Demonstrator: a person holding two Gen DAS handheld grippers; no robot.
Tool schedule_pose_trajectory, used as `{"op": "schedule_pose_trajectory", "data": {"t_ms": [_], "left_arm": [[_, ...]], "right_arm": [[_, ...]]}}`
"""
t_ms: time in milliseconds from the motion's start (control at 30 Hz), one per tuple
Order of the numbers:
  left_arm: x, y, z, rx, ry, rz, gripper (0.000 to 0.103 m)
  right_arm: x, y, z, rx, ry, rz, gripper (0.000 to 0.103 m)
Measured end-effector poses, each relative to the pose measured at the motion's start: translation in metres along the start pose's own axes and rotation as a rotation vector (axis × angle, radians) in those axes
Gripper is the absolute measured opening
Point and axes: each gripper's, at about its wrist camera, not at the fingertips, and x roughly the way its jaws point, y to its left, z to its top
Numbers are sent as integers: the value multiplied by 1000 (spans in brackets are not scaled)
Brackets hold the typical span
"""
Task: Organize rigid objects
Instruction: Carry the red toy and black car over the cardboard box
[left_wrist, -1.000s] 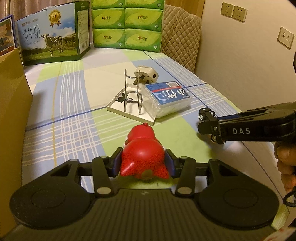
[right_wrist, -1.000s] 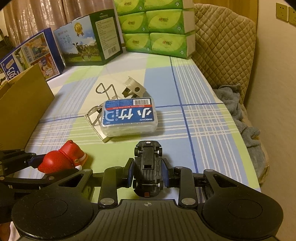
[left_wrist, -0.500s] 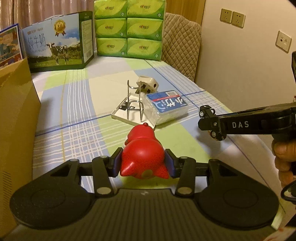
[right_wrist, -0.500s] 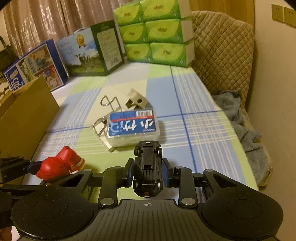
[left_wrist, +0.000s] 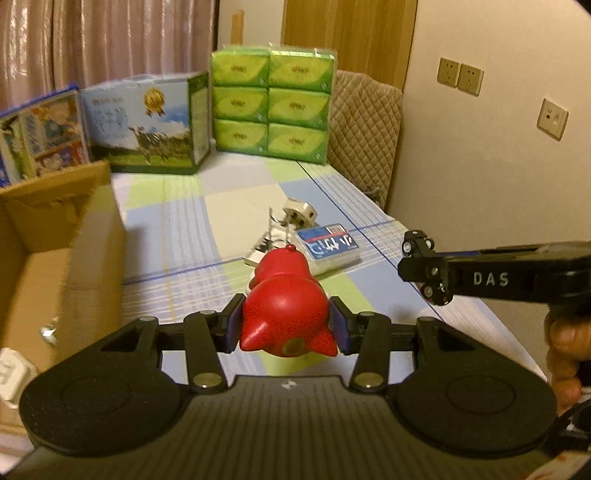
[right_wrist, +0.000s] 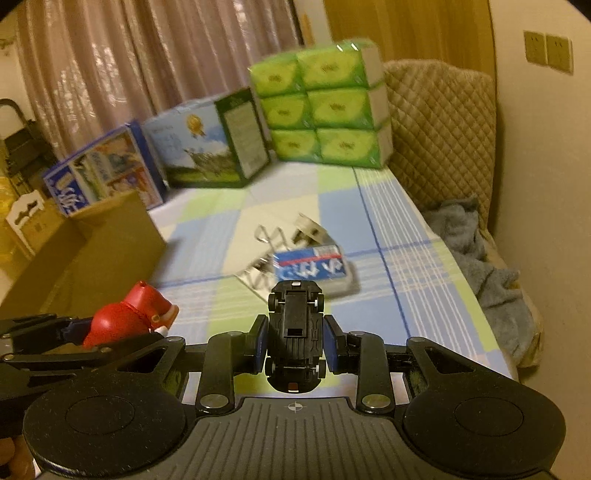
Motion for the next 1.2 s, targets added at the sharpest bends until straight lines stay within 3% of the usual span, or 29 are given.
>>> {"op": "schedule_pose_trajectory", "data": {"t_ms": [300, 667, 900, 1200], "left_arm": [[-70, 47, 11, -27, -60, 85, 42], [-115, 162, 13, -88, -32, 232, 42], [-98, 228, 21, -89, 20, 278, 42], [-42, 268, 30, -81, 77, 260, 42]], "right_arm": [[-32, 68, 20, -71, -44, 117, 27], [-5, 178, 35, -197, 10, 291, 27], [42, 235, 47, -279, 72, 355, 27], [114, 268, 66, -369, 128, 336, 27]]}}
